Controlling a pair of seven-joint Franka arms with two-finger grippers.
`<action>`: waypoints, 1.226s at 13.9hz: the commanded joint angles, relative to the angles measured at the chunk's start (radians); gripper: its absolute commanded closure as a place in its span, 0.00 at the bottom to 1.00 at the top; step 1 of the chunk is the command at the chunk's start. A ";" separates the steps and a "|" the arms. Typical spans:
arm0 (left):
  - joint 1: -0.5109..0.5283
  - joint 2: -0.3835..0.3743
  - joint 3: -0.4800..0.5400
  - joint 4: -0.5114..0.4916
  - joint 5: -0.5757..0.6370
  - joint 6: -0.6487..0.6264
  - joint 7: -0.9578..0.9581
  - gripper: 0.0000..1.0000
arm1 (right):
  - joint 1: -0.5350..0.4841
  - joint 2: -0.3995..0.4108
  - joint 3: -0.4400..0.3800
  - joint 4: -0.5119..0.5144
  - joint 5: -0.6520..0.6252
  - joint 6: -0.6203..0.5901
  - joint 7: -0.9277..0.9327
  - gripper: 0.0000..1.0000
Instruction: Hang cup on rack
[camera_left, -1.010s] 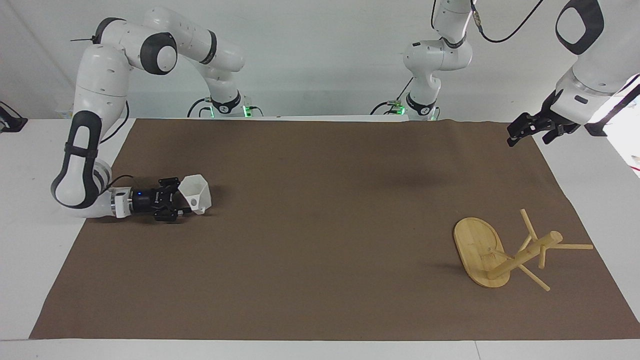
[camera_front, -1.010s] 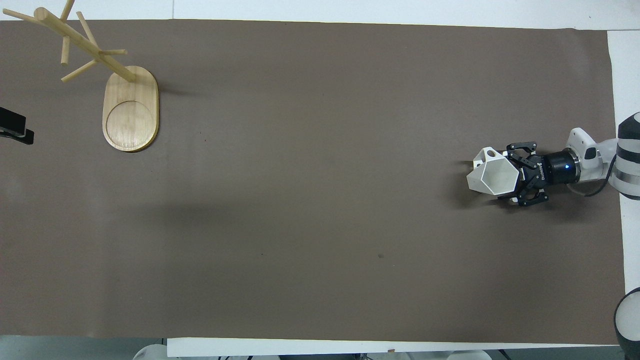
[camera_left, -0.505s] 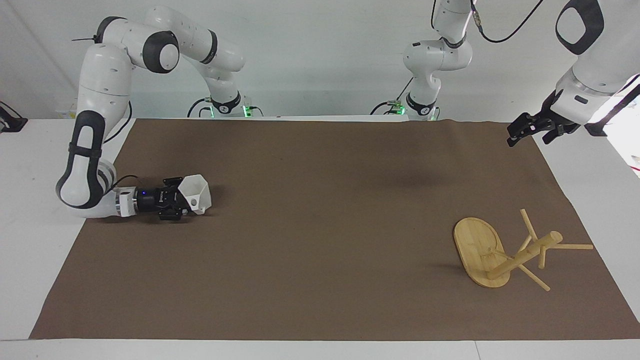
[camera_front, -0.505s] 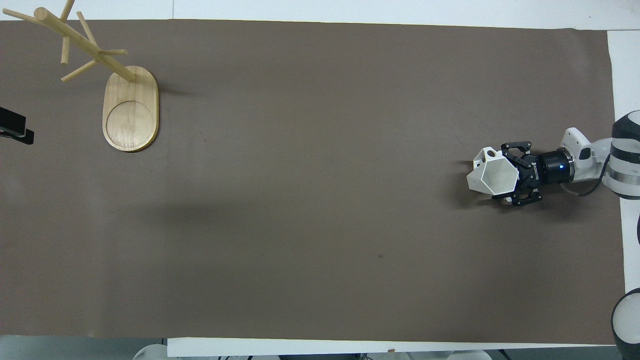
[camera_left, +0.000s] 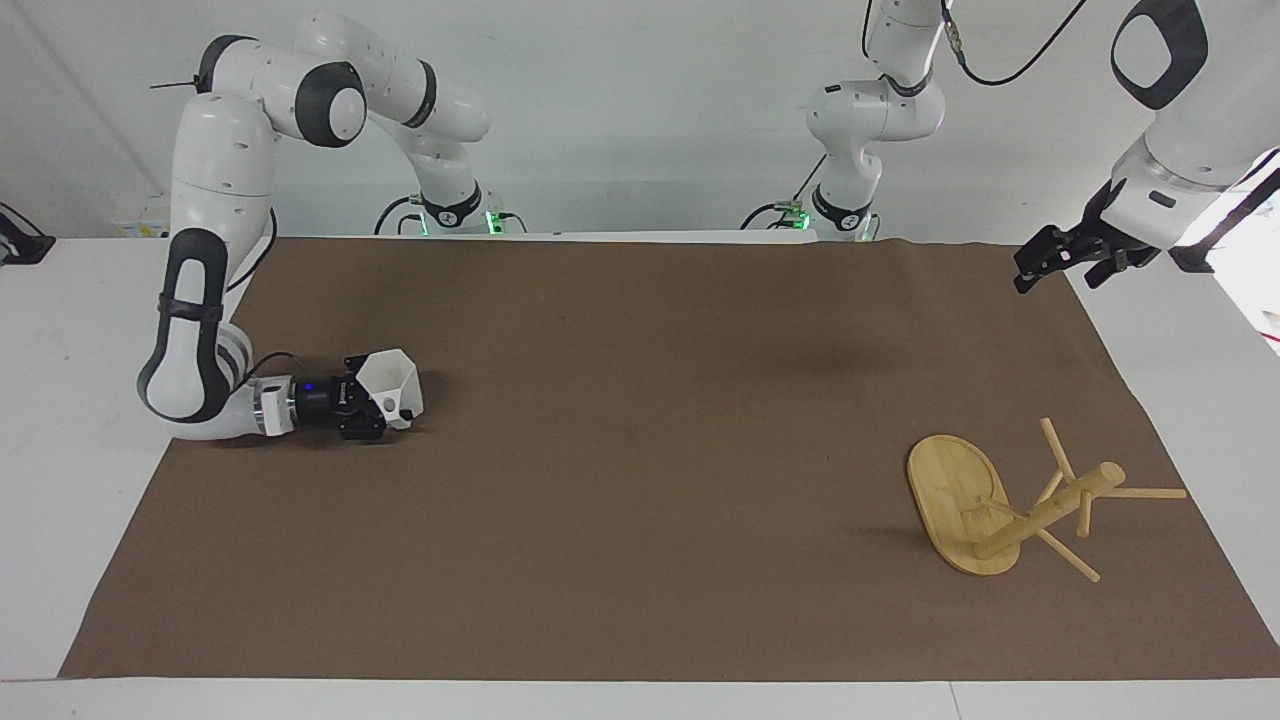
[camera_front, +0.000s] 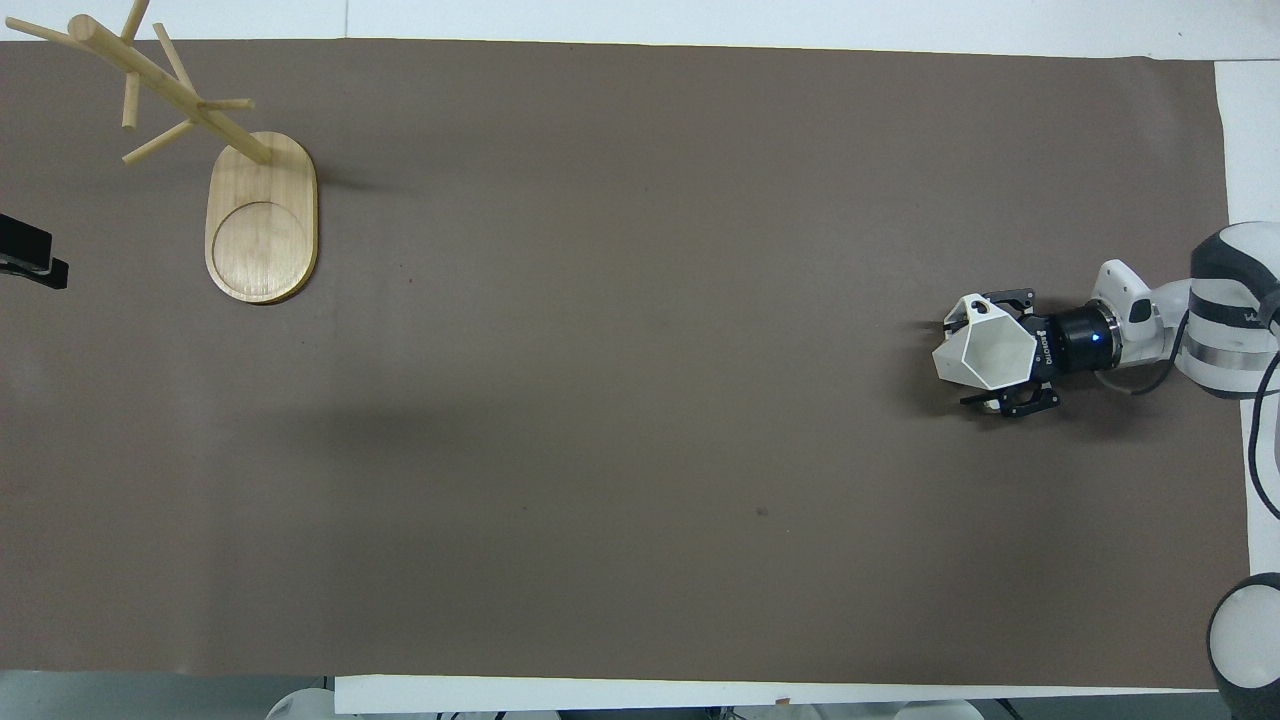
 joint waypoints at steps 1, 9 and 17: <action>0.017 -0.003 -0.018 0.009 0.019 -0.018 -0.013 0.00 | 0.002 -0.032 0.000 -0.035 0.024 0.023 -0.020 0.38; 0.016 -0.003 -0.018 0.009 0.019 -0.018 -0.013 0.00 | 0.189 -0.154 0.000 -0.037 0.142 0.186 0.250 0.59; -0.007 -0.003 -0.023 0.006 0.016 -0.003 -0.148 0.00 | 0.630 -0.182 0.000 -0.037 0.653 0.549 0.481 0.59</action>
